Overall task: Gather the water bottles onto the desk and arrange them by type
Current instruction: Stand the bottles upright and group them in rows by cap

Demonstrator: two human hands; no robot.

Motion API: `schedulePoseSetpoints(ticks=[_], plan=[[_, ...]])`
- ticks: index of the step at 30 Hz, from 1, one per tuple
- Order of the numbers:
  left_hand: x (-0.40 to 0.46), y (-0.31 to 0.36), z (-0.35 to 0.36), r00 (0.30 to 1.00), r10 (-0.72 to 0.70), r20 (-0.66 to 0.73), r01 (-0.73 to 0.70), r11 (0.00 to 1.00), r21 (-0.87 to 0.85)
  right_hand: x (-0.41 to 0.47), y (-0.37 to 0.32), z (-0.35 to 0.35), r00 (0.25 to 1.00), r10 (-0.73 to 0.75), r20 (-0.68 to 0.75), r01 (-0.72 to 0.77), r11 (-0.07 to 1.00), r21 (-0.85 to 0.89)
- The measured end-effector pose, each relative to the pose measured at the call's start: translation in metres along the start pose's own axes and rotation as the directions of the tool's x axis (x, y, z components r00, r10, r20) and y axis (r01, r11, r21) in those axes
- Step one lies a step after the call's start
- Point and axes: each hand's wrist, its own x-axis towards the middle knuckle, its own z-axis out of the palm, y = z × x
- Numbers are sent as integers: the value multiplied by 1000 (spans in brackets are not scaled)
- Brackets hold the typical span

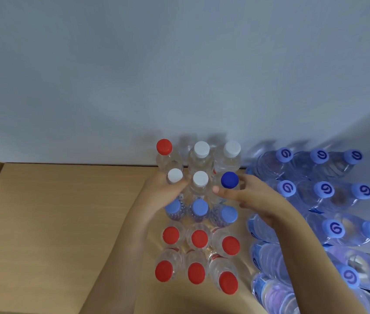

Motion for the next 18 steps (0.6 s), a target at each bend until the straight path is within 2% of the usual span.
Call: schedulePoseSetpoints(ticks=[3, 7, 12, 18], plan=[[1, 8, -16, 997, 1, -82, 3, 999, 50, 6, -5, -11, 996, -6, -84, 3, 999, -38], [15, 19, -30, 985, -4, -175, 9, 999, 30, 20, -18, -19, 983, 53, -178, -67, 995, -77], [36, 22, -24, 993, 45, -113, -47, 999, -10, 42, -20, -18, 975, 78, -208, -95, 993, -74], [47, 19, -20, 991, 41, -129, -45, 999, -25, 54, -14, -17, 979, 41, -201, -48, 998, -31]])
